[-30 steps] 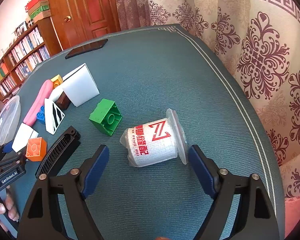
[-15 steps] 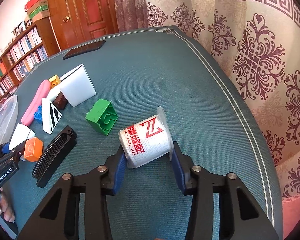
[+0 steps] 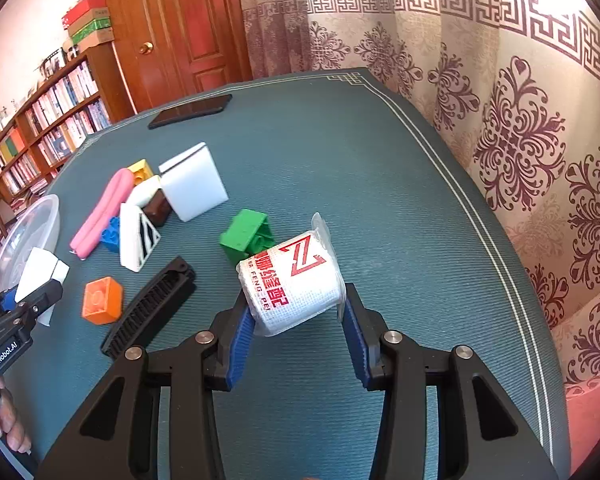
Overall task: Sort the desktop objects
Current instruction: 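Carry both held items over the clear bowl and open both tools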
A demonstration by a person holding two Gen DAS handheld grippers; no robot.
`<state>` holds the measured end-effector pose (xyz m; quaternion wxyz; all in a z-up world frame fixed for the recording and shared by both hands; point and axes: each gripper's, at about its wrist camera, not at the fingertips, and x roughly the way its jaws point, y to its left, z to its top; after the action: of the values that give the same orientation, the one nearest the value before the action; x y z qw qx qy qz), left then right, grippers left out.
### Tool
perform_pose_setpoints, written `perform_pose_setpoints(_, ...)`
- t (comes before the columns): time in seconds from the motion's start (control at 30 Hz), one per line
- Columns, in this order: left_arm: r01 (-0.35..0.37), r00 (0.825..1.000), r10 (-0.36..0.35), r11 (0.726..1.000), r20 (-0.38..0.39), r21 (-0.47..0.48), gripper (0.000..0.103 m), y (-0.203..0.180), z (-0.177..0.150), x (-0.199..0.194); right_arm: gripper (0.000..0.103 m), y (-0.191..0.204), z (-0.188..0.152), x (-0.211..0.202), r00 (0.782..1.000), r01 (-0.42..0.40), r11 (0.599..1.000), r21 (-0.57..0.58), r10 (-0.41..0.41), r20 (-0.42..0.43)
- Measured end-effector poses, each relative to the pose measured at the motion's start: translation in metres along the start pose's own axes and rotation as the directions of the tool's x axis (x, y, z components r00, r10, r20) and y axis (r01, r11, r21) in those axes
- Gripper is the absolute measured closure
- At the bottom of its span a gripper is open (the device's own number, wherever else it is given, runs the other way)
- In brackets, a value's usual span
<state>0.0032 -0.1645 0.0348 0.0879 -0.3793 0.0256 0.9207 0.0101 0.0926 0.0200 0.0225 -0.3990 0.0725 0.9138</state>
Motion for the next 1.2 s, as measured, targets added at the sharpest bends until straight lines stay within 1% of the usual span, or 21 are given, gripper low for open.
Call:
perform_pose_setpoints(0.47, -0.059, 0.995, 0.064, 0.995, 0.074, -0.077, 0.055, 0.045, -0.004, -0.035, 0.058, 0.060, 0.002, -0.015, 0.996, -0.080, 0.993, -0.083, 0.082, 0.029)
perform_pose_setpoints(0.63, -0.110, 0.987, 0.120, 0.989, 0.106, -0.095, 0.055, 0.063, -0.003, -0.043, 0.058, 0.088, 0.004, -0.018, 0.992, -0.113, 0.985, -0.128, 0.118, 0.033)
perform_pose_setpoints(0.93, -0.171, 0.977, 0.190, 0.971, 0.102, -0.169, 0.054, 0.111, -0.009, -0.047, 0.058, 0.151, 0.003, -0.017, 0.977, -0.207, 0.956, -0.209, 0.213, 0.007)
perform_pose_setpoints(1.2, -0.219, 0.967, 0.243, 0.949, 0.082, -0.226, 0.054, 0.151, -0.014, -0.044, 0.058, 0.211, 0.003, -0.012, 0.960, -0.274, 0.918, -0.287, 0.280, -0.021)
